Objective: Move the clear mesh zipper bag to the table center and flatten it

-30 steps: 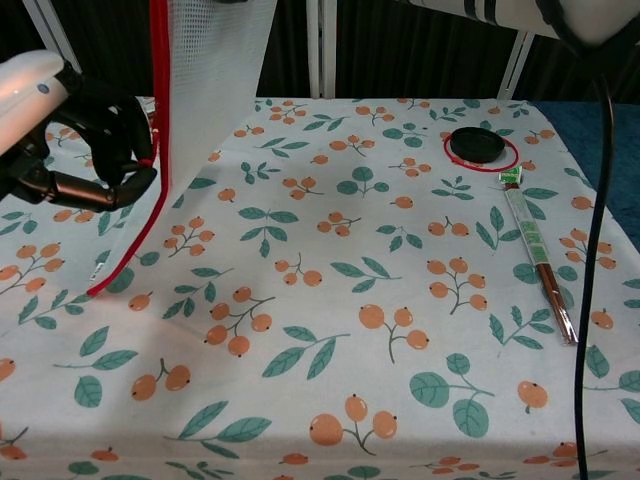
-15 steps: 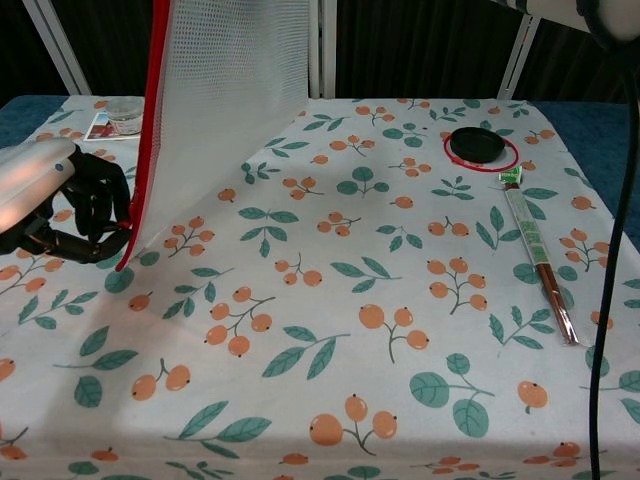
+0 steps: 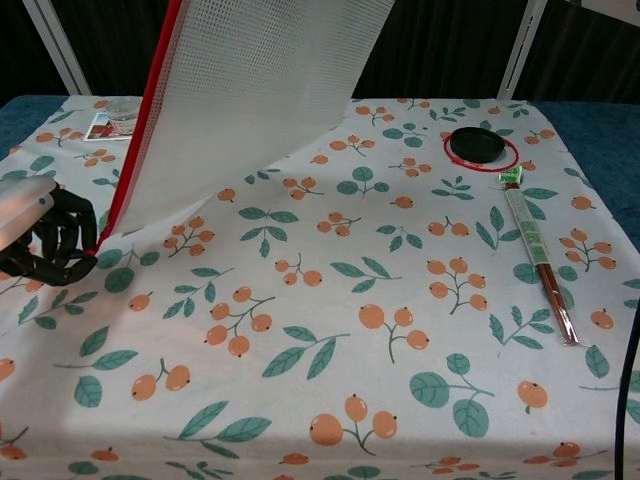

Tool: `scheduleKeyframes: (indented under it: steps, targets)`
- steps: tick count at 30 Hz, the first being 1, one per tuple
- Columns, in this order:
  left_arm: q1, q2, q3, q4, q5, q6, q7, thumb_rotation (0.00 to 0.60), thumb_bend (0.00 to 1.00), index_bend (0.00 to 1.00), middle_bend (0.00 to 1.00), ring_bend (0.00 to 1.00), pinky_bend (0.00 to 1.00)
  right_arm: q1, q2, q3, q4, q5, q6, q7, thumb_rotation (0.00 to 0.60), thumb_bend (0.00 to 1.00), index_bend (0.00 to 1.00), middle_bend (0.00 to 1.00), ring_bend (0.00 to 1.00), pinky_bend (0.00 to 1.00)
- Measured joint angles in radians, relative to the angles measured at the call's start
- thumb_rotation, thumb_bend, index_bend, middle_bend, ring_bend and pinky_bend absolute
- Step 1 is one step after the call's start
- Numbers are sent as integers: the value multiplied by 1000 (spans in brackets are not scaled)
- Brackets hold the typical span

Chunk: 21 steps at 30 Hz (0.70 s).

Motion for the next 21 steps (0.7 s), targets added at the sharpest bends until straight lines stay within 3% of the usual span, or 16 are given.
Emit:
scheduleKeyframes:
  steps: [16, 18, 21]
  targets:
    - [2, 19, 0, -2, -34, 26, 61, 600, 437, 715, 674, 587, 391, -4, 7, -5, -1, -7, 21, 8, 600, 538, 891, 424, 181, 84]
    - [3, 24, -3, -11, -50, 27, 73, 600, 428, 660, 660, 573, 387, -4, 6, -10, 0, -8, 19, 5, 600, 538, 891, 425, 181, 84]
    - [3, 39, -11, -34, -66, 26, 79, 600, 334, 451, 604, 523, 379, -5, 1, -19, 2, -13, 22, 1, 600, 537, 891, 425, 181, 84]
